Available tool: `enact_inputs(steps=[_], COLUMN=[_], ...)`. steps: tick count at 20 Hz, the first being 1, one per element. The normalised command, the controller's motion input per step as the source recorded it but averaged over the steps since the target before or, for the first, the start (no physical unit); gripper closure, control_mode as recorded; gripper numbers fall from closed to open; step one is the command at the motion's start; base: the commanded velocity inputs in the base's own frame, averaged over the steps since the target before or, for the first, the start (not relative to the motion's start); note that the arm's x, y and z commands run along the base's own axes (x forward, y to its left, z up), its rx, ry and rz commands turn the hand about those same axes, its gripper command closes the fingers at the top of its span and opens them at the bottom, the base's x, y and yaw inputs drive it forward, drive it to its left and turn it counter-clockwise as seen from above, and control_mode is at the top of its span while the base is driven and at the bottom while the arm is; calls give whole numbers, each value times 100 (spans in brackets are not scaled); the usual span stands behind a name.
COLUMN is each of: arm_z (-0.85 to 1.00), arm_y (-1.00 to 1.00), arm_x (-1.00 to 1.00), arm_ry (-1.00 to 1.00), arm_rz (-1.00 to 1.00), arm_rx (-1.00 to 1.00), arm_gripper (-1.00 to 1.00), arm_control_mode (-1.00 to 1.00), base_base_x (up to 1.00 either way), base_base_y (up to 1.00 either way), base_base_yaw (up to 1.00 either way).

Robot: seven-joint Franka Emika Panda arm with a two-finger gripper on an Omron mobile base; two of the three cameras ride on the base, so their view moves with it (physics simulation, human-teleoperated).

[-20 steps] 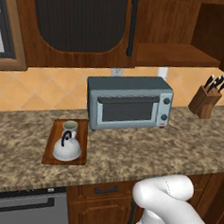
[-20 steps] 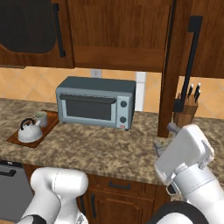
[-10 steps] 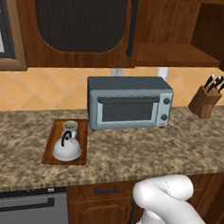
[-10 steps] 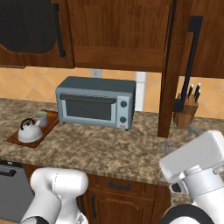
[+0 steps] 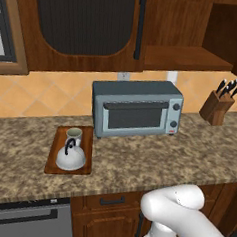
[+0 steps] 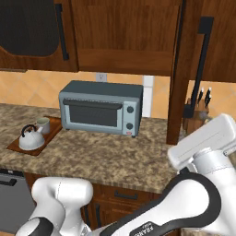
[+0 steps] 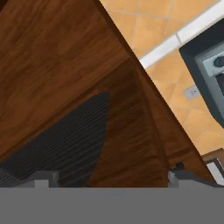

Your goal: Pick the kettle from the counter and place it on the tray. Then pick the mug from the cabinet and place it on the tray. Then close the cabinet doors.

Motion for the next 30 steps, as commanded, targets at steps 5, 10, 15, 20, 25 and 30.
enact_inputs(steps=[5,10,15,20,25,30], arm_z=[35,46,51,55,56,55], arm_y=[2,25,48,68,59,56], arm_x=[19,6,7,21,18,17], arm_ry=[11,3,8,16,17,18], arm_rz=[3,1,-1,-6,-10,-11], arm_rx=[0,-4,-6,-6,-3,-2], arm_gripper=[-100,-100,-100,-100,-100,-100], arm_control_mode=[-100,-100,-100,-100,-100,-100], base_base_x=[0,0,0,0,0,0], base_base_y=[0,0,0,0,0,0], base_base_yaw=[0,0,0,0,0,0])
